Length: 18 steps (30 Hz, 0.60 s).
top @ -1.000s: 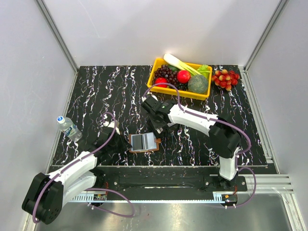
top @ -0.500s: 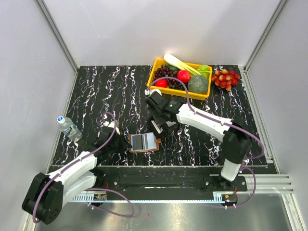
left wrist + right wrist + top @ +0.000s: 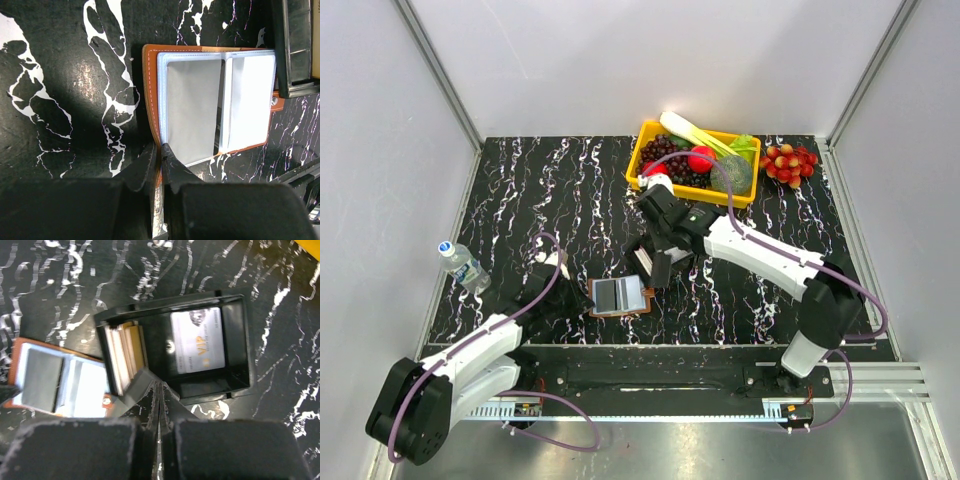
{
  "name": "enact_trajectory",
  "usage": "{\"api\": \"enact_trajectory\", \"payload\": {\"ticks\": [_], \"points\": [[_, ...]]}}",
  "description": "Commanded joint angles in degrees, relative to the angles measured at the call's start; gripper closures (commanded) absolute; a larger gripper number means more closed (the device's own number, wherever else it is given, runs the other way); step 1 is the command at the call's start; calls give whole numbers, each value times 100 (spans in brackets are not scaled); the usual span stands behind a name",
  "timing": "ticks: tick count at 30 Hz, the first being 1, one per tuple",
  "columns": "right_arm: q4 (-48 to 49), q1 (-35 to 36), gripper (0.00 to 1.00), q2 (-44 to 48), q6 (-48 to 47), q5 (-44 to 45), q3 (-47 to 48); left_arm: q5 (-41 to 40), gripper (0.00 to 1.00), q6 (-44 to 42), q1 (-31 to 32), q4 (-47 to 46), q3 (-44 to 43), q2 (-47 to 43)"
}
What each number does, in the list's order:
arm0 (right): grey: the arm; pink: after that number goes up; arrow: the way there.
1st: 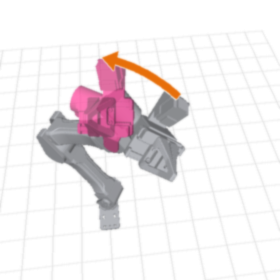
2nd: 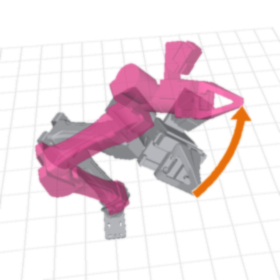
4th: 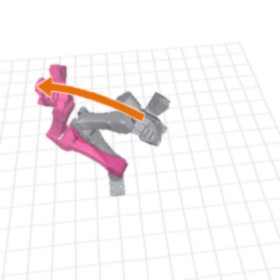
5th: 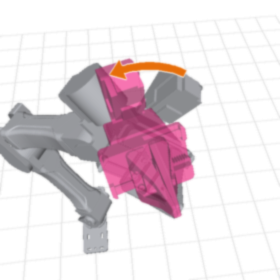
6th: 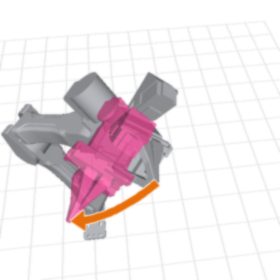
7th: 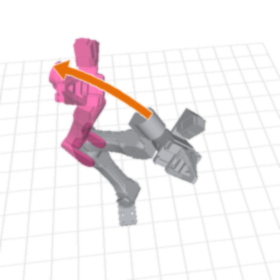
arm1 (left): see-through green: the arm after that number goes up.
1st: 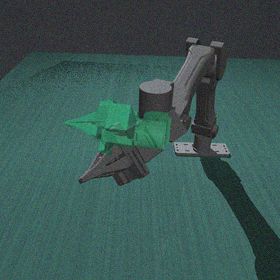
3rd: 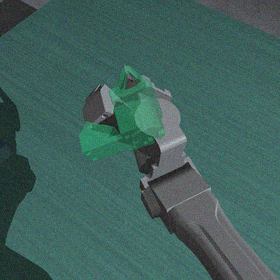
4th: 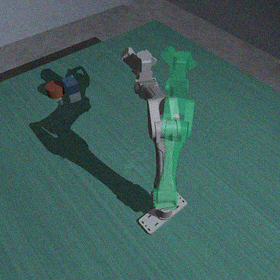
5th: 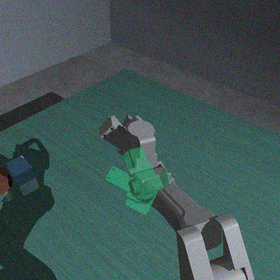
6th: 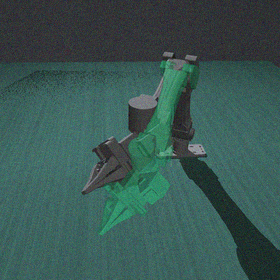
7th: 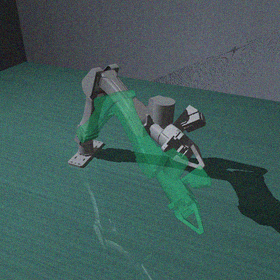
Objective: Put the credit cards into the card holder
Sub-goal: Pick up the credit card from the storage box.
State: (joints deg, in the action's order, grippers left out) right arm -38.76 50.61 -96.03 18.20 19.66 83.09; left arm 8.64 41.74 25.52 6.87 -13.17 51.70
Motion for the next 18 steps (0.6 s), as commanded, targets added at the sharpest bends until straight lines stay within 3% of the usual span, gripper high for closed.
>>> {"api": "enact_trajectory", "payload": {"ticks": [1,6,9,11,13,18], "points": [[351,-297,100,-73,-79,127,-240,181,92,-113,-21,-204,-107,68],[370,-332,100,-486,-36,-182,-144,155,92,-131,-21,-178,-133,77],[247,-376,82,-365,236,-155,-187,146,92,-131,-21,-143,-125,68],[325,-385,79,3,394,-304,-459,146,92,-148,-21,-116,-125,77],[370,-438,64,451,631,-506,-924,138,92,-157,-21,-107,-116,85],[202,-570,54,1436,1501,-1182,-2127,164,92,-157,-21,-116,-186,147]]}}
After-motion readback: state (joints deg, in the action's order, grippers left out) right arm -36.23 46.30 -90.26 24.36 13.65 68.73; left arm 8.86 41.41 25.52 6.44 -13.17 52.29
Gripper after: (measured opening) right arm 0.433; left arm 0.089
